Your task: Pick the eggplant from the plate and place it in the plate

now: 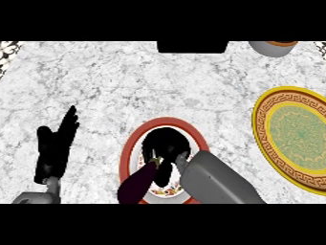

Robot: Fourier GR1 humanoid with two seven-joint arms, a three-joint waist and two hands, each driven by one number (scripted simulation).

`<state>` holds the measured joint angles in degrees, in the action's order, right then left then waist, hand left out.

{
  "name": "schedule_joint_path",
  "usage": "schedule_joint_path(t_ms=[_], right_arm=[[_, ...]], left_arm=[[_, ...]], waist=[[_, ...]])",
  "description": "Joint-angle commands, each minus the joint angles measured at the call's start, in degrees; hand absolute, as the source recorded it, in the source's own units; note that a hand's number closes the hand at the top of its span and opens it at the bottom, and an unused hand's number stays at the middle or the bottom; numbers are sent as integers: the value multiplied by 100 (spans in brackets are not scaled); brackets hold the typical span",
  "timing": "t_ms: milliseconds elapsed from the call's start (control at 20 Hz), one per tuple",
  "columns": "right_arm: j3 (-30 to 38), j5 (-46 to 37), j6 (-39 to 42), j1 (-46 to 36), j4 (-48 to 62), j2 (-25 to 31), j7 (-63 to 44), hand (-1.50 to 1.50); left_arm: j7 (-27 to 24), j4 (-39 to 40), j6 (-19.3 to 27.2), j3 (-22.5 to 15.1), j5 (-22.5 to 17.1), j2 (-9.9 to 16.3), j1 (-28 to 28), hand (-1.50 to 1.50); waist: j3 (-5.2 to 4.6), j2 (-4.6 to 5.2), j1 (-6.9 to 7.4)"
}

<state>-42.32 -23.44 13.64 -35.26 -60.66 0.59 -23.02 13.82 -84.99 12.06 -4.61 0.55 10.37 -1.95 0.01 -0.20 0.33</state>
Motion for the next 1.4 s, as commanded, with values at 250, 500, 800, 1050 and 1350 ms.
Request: schedule_joint_path(t_ms=[250,500,800,1050,1350], right_arm=[[253,-1064,-1396,486,-1258,1635,339,150],[527,-1415,-2148,1468,-2865,2904,703,150],[1591,-1421,-3034,2341,-4521,3582,522,150],[2676,-992,-2884,3135,-5298,4093,136,150],[3582,-510,-2604,3064,-4547,3795,579,150]], left_arm=[[-134,29,92,116,56,-21,145,0],[-57,84,-2,312,-110,68,78,0],[-211,71,-115,297,-146,83,344,0],[40,-178,17,38,134,-43,185,0],[-433,345,-167,122,134,-162,87,0]], waist=[[2,-47,-249],[-2,-65,-388],[-2,-67,-397],[1,-11,-172],[-2,23,-44]])
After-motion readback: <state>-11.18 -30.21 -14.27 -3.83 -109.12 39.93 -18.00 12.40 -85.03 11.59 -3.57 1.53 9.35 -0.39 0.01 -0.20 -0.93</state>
